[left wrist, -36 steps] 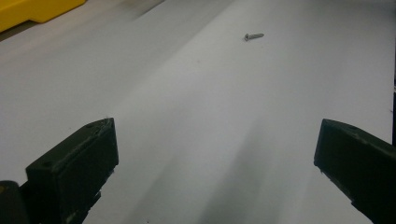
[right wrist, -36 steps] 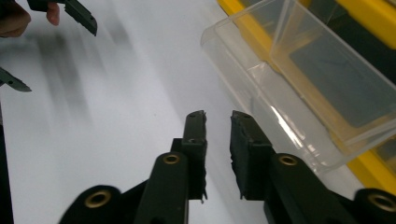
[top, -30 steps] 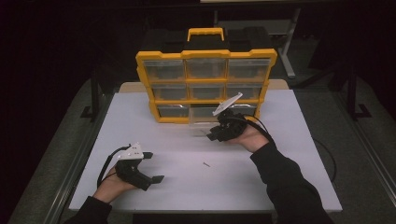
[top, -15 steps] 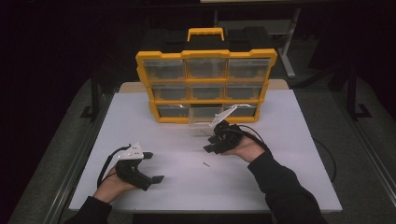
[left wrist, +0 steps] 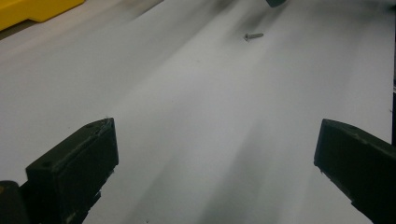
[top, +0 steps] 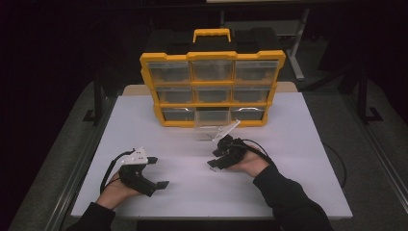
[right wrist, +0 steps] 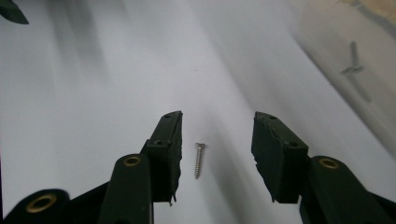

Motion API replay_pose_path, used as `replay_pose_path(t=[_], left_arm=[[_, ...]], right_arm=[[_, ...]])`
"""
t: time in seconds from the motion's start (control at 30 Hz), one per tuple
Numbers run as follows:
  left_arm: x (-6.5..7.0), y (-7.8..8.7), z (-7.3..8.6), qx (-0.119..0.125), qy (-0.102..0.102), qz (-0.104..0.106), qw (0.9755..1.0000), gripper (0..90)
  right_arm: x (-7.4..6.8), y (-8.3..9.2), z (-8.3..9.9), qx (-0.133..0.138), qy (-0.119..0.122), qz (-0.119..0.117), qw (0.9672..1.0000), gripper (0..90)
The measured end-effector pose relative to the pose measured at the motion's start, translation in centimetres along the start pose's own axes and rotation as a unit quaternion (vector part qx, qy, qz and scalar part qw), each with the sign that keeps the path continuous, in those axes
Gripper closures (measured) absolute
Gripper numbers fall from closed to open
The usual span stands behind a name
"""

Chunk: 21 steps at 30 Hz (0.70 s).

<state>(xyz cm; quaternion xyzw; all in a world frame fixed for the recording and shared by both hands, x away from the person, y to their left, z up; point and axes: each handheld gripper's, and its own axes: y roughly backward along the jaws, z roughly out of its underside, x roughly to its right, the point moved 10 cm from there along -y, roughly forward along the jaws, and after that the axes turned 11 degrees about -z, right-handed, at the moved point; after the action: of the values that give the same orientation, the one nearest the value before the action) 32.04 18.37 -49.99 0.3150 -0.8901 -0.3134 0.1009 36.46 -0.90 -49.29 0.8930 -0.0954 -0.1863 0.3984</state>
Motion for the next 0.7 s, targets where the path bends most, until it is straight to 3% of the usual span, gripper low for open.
replay_pose_path(t=[0.23, 0.57, 0.7], left_arm=[[0.1, 0.0, -0.1, 0.005, 0.003, 0.001, 1.0, 0.0], [0.1, 0.0, -0.2, 0.009, 0.003, 0.0, 1.0, 0.0], [0.1, 0.0, -0.1, 0.008, 0.002, 0.0, 1.0, 0.0]], right_arm=[[0.0, -1.0, 0.7, -0.007, -0.001, -0.004, 1.0, 56.3], [-0.1, -2.3, 1.2, -0.012, -0.001, -0.014, 0.9998, 72.6], [-0.2, -2.5, 1.4, -0.017, -0.002, -0.017, 0.9997, 75.3]])
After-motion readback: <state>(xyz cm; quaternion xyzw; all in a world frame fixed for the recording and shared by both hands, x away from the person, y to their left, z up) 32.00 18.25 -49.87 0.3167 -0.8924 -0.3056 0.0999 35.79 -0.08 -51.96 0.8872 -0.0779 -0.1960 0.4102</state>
